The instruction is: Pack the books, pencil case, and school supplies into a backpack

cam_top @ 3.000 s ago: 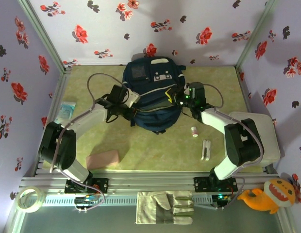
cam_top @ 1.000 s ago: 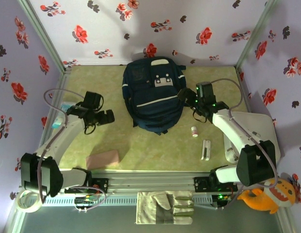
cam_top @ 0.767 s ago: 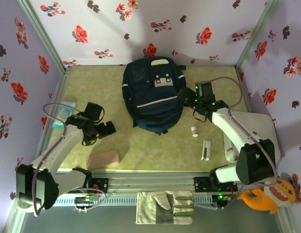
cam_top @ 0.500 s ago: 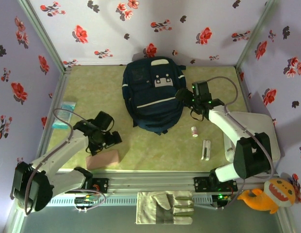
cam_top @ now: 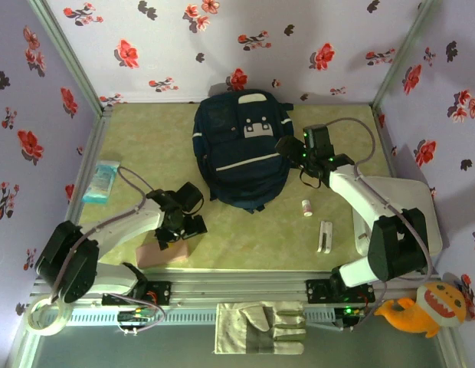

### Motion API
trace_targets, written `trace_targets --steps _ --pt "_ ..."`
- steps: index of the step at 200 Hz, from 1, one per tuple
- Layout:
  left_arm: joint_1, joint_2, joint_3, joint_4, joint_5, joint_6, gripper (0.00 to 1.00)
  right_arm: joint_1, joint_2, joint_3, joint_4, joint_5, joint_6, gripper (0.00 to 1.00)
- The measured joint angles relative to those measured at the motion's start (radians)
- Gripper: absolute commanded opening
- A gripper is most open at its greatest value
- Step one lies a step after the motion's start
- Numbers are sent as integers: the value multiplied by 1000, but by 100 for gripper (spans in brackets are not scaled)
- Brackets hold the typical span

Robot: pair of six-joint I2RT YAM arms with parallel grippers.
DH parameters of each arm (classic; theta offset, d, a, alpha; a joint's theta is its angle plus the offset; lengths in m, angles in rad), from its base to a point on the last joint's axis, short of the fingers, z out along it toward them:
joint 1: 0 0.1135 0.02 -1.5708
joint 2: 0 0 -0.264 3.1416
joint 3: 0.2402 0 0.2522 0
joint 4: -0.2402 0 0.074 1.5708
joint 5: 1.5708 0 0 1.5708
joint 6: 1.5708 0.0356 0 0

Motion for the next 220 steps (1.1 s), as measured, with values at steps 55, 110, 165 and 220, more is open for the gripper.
trace_targets --steps 55,110,165,220 --pt "-3 59 57 -18 21 55 98 0 0 3 3 -3 -8 95" --pt "55 34 153 76 21 145 100 41 15 55 -4 -31 -90 93" --pt "382 -46 158 53 -27 280 100 238 98 153 -57 -75 -345 99" --pt "661 -33 253 65 -24 436 100 522 264 267 -147 -63 -649 98"
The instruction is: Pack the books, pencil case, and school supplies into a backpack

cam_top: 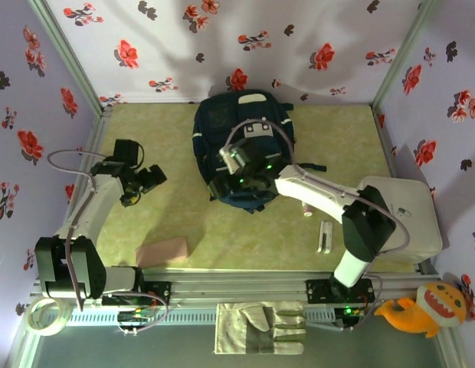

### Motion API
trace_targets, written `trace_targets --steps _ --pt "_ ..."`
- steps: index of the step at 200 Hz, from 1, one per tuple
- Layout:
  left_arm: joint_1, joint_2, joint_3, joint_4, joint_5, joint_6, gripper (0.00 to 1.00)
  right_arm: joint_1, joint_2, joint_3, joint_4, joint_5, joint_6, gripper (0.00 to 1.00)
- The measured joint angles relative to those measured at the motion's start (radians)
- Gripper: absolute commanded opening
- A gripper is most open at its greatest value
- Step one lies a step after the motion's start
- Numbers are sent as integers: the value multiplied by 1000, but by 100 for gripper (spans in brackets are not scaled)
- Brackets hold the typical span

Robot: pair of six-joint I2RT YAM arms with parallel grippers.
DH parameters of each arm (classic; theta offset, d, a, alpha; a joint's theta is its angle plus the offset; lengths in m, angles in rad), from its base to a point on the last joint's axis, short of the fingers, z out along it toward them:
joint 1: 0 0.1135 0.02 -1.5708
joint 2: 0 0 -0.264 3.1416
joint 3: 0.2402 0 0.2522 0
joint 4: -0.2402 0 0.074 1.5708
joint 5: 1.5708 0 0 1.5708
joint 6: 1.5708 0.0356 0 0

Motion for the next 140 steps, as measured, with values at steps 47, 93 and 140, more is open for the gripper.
trace_targets --steps 47,93,140 --pt "100 6 32 34 17 63 100 136 71 -3 -11 4 -195 97" --pt "152 0 41 59 38 86 100 232 109 -6 28 -14 -412 99" --pt "180 0 41 63 55 106 100 269 220 21 8 -136 -567 99"
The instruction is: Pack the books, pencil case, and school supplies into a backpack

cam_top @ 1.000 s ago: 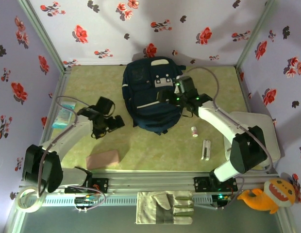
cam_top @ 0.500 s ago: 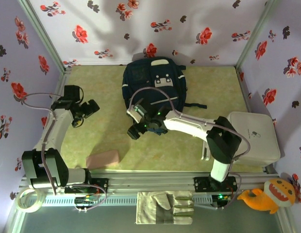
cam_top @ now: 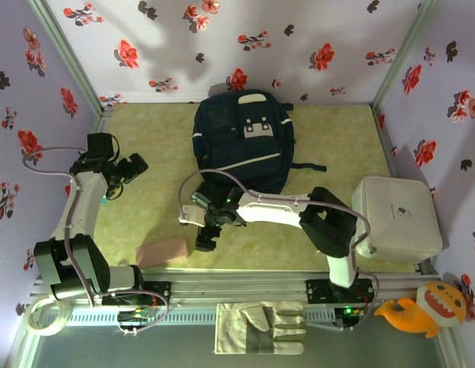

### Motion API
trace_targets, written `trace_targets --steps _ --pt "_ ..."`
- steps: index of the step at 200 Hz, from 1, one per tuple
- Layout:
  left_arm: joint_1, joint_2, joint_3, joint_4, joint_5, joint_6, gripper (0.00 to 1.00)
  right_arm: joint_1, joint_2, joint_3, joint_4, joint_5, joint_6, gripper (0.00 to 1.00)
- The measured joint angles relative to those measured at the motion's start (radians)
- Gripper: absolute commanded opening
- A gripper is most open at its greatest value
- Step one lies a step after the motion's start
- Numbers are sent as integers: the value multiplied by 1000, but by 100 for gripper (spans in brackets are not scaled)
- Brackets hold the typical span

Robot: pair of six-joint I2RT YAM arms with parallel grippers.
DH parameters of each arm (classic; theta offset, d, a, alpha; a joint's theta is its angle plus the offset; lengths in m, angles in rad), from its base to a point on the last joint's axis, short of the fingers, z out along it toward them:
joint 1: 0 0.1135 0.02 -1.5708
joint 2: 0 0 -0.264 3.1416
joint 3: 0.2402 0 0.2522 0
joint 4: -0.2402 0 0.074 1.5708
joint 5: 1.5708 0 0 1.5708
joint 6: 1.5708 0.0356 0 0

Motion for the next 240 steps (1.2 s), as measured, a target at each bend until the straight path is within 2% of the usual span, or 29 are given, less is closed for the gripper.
trace_targets --steps 63,139,216,240 --pt "3 0 0 5 7 14 100 50 108 117 -18 -65 -91 98" --pt "4 0 0 16 8 29 100 87 217 203 -41 -103 -128 95" --pt "9 0 0 16 14 33 100 90 249 236 -40 -130 -143 70" --pt "9 0 0 16 14 33 100 79 233 204 -3 -131 -139 66"
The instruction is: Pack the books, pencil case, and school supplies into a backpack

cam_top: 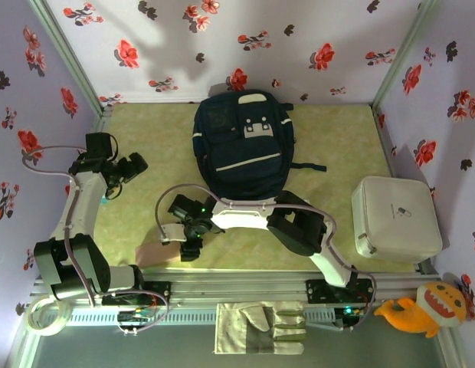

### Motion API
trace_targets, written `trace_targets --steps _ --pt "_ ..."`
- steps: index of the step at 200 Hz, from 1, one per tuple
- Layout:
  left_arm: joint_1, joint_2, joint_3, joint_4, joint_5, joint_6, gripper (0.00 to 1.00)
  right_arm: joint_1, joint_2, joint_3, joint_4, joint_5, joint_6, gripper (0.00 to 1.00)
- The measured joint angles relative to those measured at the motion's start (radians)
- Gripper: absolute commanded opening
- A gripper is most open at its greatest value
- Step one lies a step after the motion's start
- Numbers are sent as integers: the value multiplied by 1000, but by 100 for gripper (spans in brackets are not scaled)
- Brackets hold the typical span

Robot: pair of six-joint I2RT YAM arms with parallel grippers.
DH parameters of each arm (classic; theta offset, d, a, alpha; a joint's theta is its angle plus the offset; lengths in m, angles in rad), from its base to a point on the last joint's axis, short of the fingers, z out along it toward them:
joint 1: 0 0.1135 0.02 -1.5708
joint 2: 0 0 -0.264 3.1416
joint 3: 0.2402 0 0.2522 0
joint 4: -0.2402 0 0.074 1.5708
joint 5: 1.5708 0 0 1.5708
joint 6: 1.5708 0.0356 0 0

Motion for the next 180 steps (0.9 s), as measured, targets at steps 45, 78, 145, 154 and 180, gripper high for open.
trace_targets --steps 45,78,145,154,180 --pt "8 0 0 2 0 0 100 -59 -80 -137 103 43 70 66" --pt "16 -5 0 2 0 0 100 -116 -136 -222 169 139 148 78" --pt "18 -5 0 2 0 0 100 -124 -92 -146 163 190 201 96" --pt "18 -5 0 2 0 0 100 -119 -76 -122 163 179 201 94" --pt "18 -5 0 2 0 0 100 -112 -38 -73 152 141 205 90"
